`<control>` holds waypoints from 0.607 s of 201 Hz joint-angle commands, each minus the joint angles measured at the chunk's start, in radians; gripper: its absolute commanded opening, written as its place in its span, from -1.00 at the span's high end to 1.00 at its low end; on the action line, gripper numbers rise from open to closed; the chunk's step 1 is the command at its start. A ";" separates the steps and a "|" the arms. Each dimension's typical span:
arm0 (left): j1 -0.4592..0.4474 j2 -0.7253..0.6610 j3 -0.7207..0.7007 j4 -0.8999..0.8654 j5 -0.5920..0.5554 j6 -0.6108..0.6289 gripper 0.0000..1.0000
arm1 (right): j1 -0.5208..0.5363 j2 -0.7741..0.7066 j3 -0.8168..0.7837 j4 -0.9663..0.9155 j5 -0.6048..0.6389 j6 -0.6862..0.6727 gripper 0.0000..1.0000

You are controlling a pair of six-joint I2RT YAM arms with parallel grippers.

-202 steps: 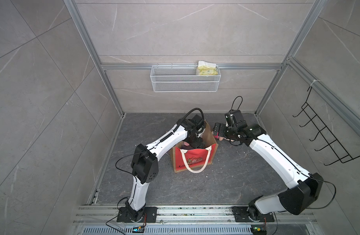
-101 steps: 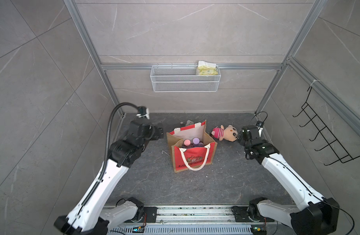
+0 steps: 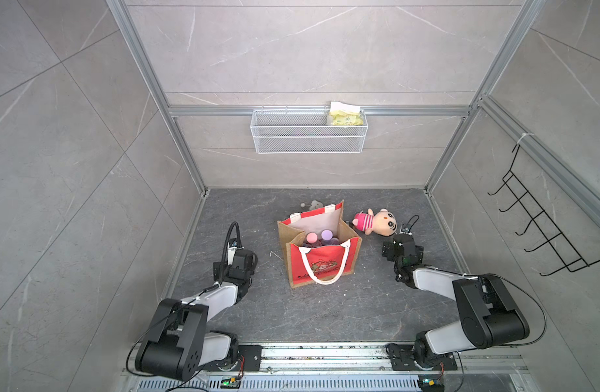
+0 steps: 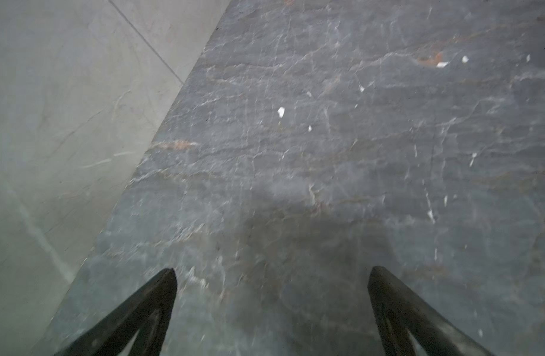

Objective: Put the hourglass into the canvas bag
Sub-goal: Reset both arms

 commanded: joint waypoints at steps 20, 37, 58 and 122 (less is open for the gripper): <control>0.115 0.046 -0.128 0.603 0.230 0.124 -0.99 | -0.025 0.055 -0.147 0.472 -0.235 -0.106 -0.99; 0.190 0.148 -0.127 0.695 0.358 0.096 -1.00 | -0.031 0.027 -0.127 0.376 -0.261 -0.099 -0.99; 0.226 0.140 -0.034 0.490 0.407 0.065 -1.00 | -0.032 0.024 -0.133 0.379 -0.261 -0.101 -0.99; 0.241 0.143 -0.040 0.510 0.406 0.050 -1.00 | -0.032 0.037 -0.127 0.390 -0.261 -0.100 -0.99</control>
